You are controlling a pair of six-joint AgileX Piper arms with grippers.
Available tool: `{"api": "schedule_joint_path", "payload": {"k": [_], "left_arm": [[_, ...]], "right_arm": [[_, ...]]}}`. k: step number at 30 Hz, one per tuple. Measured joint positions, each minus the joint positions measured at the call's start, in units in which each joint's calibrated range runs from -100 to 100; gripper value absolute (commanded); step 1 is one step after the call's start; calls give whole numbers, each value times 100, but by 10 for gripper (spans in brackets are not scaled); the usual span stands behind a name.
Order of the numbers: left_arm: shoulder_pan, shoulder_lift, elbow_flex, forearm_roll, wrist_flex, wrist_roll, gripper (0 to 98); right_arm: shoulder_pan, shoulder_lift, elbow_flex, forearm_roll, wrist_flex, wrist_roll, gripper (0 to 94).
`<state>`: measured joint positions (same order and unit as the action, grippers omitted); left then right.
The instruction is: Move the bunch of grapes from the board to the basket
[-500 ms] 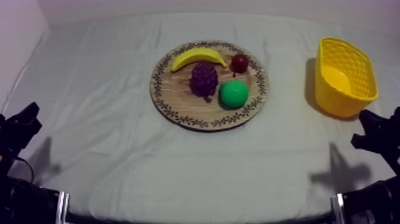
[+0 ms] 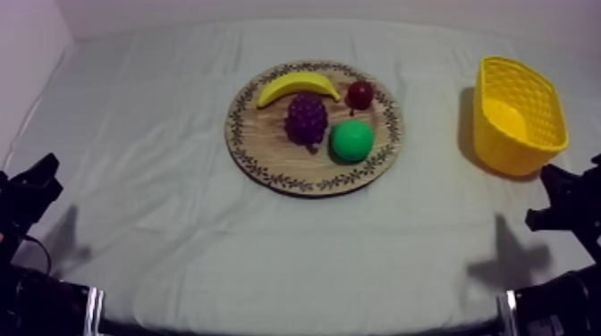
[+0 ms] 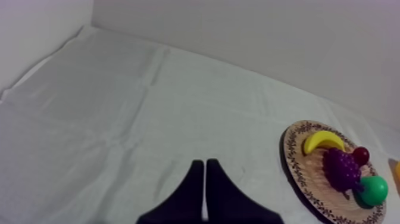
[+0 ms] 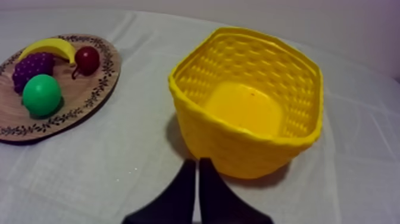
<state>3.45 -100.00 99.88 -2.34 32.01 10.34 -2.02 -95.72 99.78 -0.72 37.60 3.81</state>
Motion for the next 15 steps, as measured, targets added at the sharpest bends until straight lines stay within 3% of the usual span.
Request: {"api": "schedule_joint_path", "payload": {"k": [15], "left_arm": [[0, 0, 0, 0, 0, 0, 1]], "right_arm": [[12, 0, -14, 0, 149, 13, 6]]}}
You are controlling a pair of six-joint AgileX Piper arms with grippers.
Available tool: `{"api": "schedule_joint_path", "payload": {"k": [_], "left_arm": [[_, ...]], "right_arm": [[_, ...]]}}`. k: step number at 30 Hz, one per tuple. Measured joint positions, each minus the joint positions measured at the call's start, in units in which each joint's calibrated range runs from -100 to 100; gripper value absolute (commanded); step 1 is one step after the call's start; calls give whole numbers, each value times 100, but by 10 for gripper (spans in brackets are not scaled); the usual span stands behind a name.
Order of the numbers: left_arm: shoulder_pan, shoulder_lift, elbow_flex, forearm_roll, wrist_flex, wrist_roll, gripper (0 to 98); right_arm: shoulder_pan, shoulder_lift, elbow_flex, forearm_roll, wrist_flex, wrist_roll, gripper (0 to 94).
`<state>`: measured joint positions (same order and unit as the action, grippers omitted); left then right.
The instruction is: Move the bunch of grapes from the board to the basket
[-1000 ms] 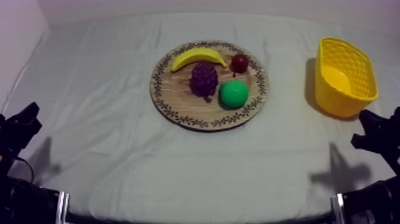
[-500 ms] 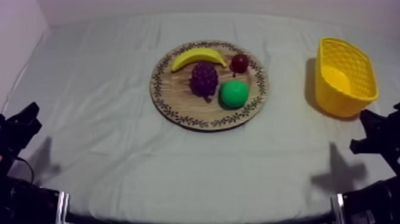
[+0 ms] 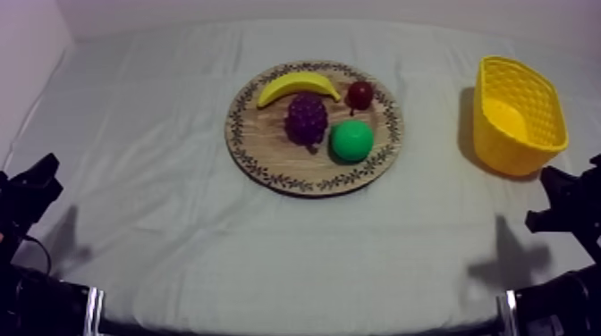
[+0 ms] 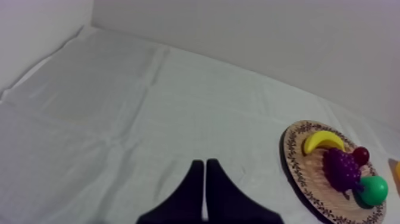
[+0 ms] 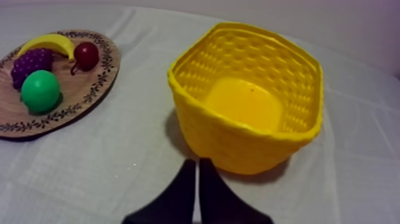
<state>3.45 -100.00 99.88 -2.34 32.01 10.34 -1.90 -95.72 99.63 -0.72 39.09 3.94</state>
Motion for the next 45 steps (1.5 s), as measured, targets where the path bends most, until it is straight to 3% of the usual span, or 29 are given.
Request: {"api": "schedule_joint_path", "payload": {"k": [13, 19, 32, 45], "left_arm": [[0, 0, 0, 0, 0, 0, 1], [0, 0, 0, 0, 0, 0, 1], [0, 0, 0, 0, 0, 0, 1], [0, 0, 0, 0, 0, 0, 1]], "right_arm": [[-201, 528, -396, 408, -144, -92, 6], [-284, 1117, -1177, 443, -48, -120, 6], [-215, 2829, -3622, 245, 516, -6, 6], [-755, 4706, -5766, -64, 664, 260, 6]]}}
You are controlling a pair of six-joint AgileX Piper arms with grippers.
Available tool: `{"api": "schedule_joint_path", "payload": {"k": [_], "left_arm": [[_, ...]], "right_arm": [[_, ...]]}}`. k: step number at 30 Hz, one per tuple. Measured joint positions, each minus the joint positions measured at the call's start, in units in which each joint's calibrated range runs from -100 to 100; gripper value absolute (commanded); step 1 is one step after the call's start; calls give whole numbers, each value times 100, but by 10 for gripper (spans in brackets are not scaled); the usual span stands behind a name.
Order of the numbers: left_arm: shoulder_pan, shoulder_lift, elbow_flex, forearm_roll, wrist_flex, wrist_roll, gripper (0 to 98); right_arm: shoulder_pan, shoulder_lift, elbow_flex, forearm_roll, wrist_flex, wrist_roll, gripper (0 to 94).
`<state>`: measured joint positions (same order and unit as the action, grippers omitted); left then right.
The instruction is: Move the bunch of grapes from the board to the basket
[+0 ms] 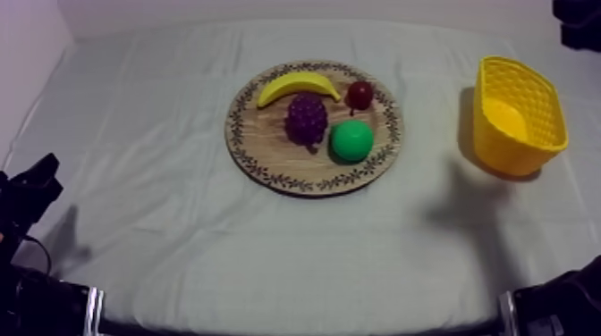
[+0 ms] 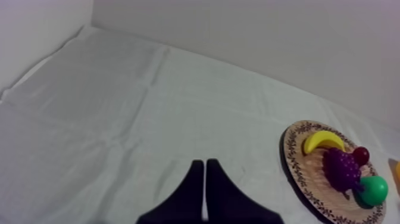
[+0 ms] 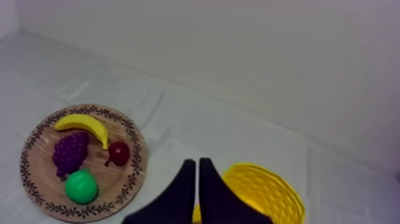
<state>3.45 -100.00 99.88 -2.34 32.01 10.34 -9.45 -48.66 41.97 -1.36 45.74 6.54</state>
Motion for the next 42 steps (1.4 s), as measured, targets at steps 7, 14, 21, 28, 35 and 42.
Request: {"api": "schedule_joint_path", "payload": {"k": [7, 14, 21, 28, 35, 42], "left_arm": [[0, 0, 0, 0, 0, -3, 1], [0, 0, 0, 0, 0, -3, 1], [0, 0, 0, 0, 0, -3, 1], [0, 0, 0, 0, 0, -3, 1], [0, 0, 0, 0, 0, -3, 1], [0, 0, 0, 0, 0, -3, 1]], "right_arm": [[-243, 638, -788, -266, -45, 253, 6], [-518, 1237, -1602, -350, 279, 311, 6], [-806, 1897, -2329, -317, 578, 175, 6], [-1110, 2564, -3025, -197, 876, -73, 6], [-1355, 3144, -3436, -69, 935, -256, 6], [-1518, 3737, -3825, -12, 1012, -386, 6]]}}
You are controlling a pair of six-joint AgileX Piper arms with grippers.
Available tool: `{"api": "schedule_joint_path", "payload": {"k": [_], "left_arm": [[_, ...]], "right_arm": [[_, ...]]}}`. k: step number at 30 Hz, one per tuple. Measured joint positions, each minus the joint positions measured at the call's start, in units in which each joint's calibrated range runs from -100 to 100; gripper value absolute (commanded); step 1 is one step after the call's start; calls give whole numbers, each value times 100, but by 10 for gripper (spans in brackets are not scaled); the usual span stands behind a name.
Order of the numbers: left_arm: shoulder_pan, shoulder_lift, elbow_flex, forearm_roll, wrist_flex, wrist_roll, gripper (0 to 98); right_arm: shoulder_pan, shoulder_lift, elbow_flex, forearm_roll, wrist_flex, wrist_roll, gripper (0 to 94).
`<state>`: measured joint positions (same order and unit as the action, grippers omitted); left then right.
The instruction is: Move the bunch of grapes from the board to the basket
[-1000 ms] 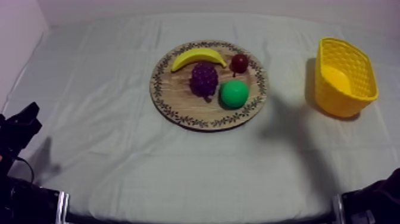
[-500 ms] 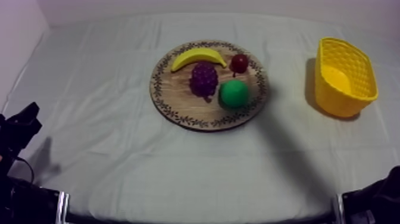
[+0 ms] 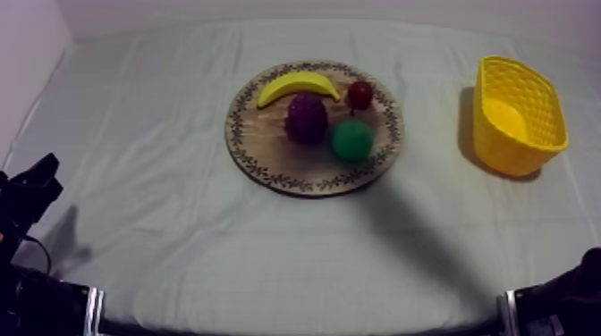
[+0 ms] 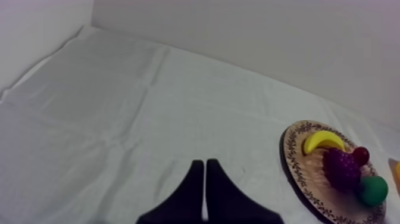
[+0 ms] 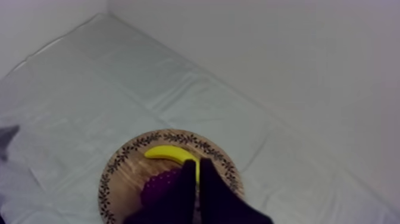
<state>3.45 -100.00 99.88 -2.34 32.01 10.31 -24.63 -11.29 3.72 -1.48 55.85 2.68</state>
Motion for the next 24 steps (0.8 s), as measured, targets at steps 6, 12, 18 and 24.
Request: {"api": "schedule_joint_path", "payload": {"k": [6, 12, 18, 24], "left_arm": [[0, 0, 0, 0, 0, 0, 1], [0, 0, 0, 0, 0, 0, 1], [0, 0, 0, 0, 0, 0, 1], [0, 0, 0, 0, 0, 0, 1]], "right_arm": [[-93, 502, -387, 109, 109, -204, 6], [-138, 995, -943, 148, 497, -399, 6], [-172, 1614, -1633, 184, 1029, -569, 6], [-203, 2082, -2048, 232, 1379, -710, 6]]}}
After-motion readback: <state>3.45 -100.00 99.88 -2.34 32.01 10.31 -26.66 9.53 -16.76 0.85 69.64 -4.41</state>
